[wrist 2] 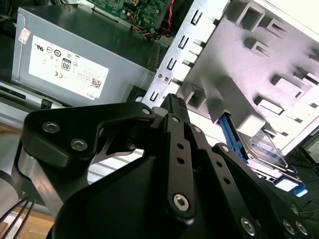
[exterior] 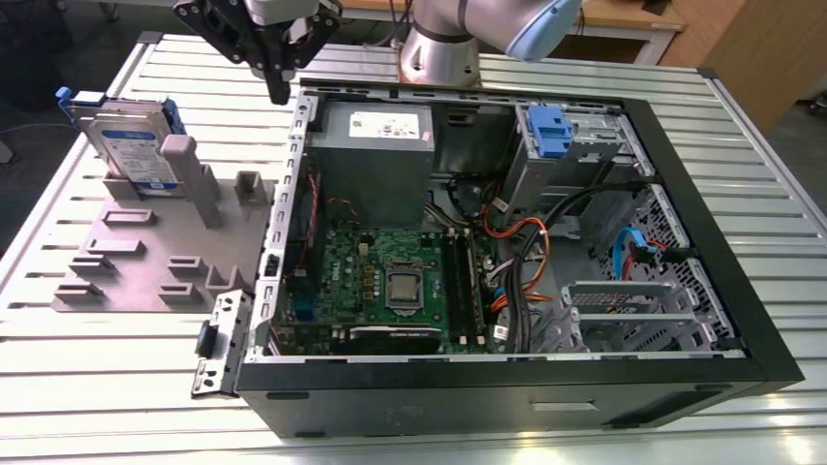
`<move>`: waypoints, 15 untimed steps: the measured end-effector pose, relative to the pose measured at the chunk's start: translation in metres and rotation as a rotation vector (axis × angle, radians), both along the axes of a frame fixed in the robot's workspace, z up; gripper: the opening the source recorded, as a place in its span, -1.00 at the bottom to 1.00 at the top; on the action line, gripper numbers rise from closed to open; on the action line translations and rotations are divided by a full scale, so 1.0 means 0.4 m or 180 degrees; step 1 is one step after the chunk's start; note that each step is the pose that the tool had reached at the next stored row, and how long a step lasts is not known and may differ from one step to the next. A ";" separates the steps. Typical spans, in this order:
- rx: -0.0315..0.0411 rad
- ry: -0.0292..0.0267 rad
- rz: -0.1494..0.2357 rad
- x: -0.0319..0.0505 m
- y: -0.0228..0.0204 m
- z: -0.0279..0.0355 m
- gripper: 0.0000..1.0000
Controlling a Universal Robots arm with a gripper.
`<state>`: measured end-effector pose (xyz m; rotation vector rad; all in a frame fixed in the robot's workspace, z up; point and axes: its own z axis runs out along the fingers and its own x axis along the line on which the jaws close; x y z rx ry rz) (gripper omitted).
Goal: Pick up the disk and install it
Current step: 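Reach for the disk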
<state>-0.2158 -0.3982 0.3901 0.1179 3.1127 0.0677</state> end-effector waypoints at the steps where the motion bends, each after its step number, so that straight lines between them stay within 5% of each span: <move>1: 0.0000 0.0000 0.0000 -0.002 0.000 0.000 -0.79; 15: 0.0000 0.0000 0.0000 -0.013 0.000 0.000 -0.79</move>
